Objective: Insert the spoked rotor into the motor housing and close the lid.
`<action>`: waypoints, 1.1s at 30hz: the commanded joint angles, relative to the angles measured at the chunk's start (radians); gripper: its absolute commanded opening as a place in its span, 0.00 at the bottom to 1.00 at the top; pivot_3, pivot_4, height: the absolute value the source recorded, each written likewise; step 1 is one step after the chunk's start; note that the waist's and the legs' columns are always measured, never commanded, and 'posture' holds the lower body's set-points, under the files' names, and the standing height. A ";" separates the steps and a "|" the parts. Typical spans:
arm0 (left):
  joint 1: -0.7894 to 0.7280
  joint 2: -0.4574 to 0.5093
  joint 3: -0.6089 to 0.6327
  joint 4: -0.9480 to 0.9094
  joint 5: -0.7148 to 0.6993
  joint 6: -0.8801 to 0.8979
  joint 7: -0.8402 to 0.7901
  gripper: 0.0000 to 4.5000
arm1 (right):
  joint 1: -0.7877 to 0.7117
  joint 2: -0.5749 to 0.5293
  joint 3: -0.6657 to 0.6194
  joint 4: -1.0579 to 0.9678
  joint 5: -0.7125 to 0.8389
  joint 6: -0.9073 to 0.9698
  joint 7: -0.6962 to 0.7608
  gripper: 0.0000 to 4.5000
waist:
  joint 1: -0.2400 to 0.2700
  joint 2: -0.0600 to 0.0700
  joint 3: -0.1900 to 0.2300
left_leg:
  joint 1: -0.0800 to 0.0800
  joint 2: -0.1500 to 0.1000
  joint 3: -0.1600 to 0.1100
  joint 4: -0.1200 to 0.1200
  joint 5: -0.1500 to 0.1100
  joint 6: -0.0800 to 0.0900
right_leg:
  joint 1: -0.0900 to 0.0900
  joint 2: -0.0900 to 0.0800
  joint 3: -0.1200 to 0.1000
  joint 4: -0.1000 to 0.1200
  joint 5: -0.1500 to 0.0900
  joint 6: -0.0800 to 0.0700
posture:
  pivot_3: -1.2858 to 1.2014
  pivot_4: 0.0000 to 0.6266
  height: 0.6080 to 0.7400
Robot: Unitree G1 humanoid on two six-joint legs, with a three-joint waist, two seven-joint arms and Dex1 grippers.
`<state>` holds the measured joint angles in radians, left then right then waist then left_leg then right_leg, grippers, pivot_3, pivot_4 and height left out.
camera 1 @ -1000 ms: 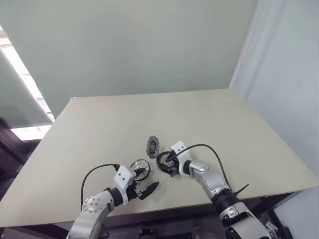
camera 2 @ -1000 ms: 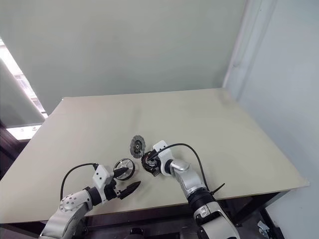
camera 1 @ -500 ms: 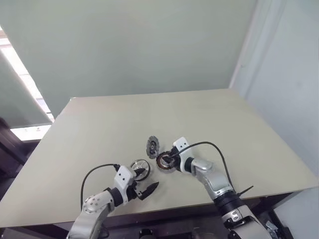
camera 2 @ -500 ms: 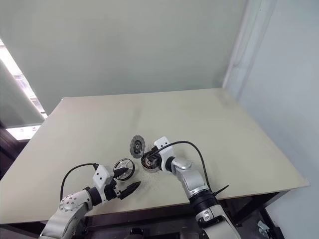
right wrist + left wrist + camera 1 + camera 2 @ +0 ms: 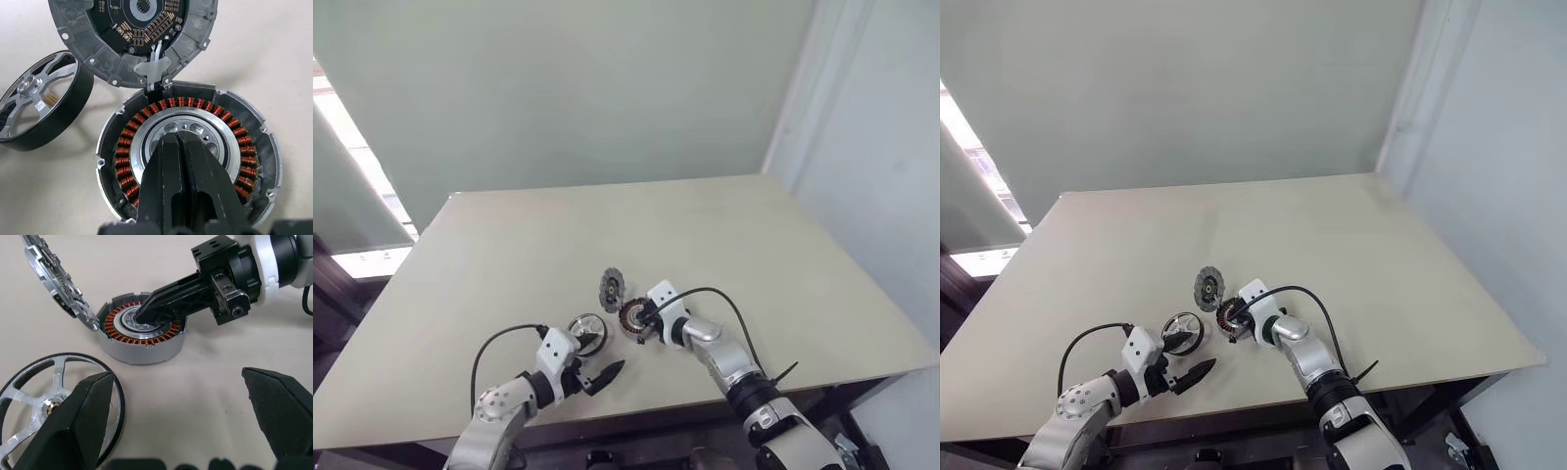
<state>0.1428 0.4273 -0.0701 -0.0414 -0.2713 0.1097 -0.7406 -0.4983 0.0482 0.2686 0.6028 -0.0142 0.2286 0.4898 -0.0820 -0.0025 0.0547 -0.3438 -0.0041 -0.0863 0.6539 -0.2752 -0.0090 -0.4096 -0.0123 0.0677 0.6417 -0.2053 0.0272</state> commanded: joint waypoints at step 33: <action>-0.059 -0.480 0.448 -0.043 -0.682 0.602 0.641 1.00 | 0.105 -0.078 -0.004 -0.379 0.065 0.025 0.114 0.01 | 0.001 -0.002 0.000 | -0.001 -0.001 -0.002 0.004 0.000 0.000 | 0.001 0.000 -0.002 0.000 0.000 0.000 | 0.52 0.00 1.00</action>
<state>0.1192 -0.0378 0.3402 -0.1065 -0.9308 0.7509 -0.1373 -0.3768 -0.0308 0.2688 0.2804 0.0379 0.2693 0.6047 -0.0810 -0.0042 0.0549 -0.3452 -0.0056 -0.0883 0.6580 -0.2753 -0.0093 -0.4083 -0.0127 0.0659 0.6412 -0.2054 0.0272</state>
